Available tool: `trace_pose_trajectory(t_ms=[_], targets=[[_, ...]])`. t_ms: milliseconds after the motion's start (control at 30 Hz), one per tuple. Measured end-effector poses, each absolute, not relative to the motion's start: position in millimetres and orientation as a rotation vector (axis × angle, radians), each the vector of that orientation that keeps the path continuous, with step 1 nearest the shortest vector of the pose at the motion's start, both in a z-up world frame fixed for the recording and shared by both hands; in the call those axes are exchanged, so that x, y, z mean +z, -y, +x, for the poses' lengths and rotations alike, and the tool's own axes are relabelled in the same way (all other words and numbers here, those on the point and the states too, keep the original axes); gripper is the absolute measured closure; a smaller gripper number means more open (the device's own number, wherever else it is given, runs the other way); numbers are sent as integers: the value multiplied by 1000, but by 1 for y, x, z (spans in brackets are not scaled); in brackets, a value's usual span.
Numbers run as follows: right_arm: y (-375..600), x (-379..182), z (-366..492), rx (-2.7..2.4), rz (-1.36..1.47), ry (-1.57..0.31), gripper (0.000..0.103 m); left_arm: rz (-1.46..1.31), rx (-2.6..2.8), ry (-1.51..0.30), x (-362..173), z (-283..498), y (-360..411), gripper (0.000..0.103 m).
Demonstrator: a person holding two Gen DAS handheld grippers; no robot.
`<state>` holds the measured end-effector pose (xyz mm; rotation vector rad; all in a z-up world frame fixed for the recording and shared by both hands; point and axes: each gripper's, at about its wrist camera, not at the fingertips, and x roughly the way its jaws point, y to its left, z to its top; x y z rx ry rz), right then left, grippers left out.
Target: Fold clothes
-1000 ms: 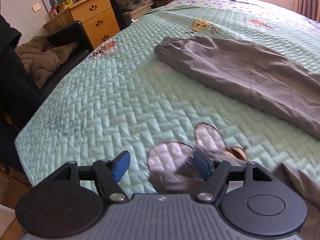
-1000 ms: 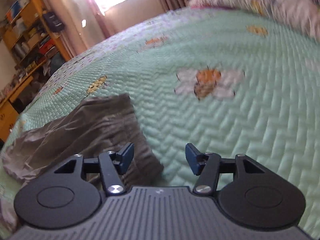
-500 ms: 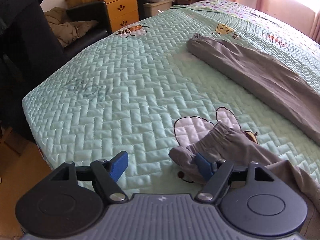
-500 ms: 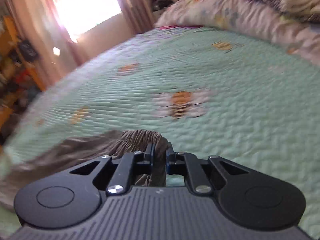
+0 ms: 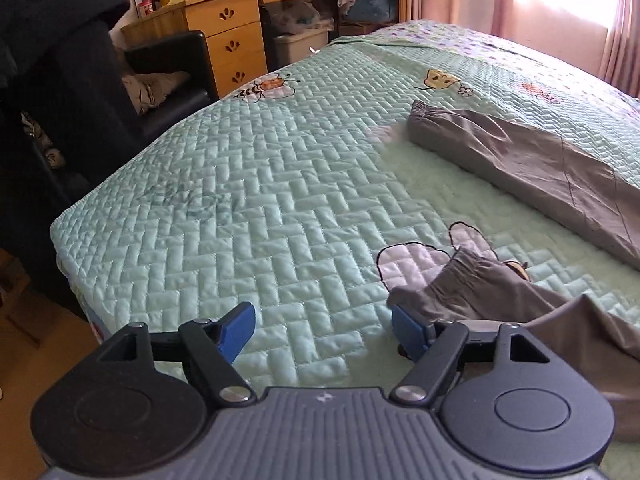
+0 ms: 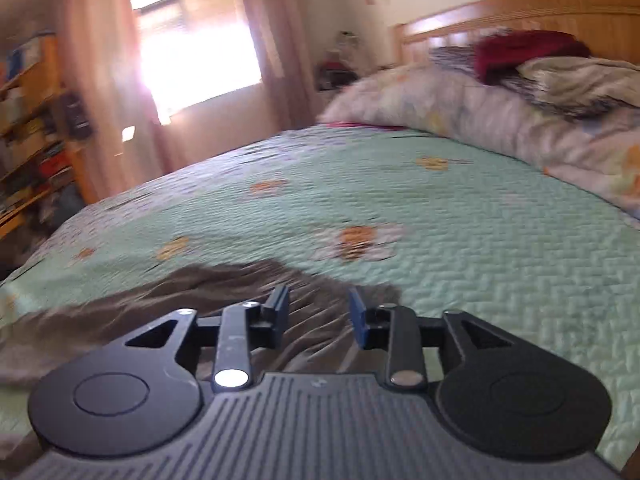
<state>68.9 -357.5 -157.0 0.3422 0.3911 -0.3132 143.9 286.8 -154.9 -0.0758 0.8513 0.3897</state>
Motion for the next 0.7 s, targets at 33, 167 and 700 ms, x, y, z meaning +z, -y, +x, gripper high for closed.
trace_pose_trajectory(t_ms=[33, 167, 700], targets=[[346, -157, 68, -250, 345, -404, 65, -59, 388, -851, -160, 144, -287, 26], [296, -157, 79, -1, 320, -461, 65, 19, 368, -843, -176, 143, -286, 26], [270, -173, 106, 30, 371, -621, 65, 267, -152, -710, -179, 132, -287, 31]])
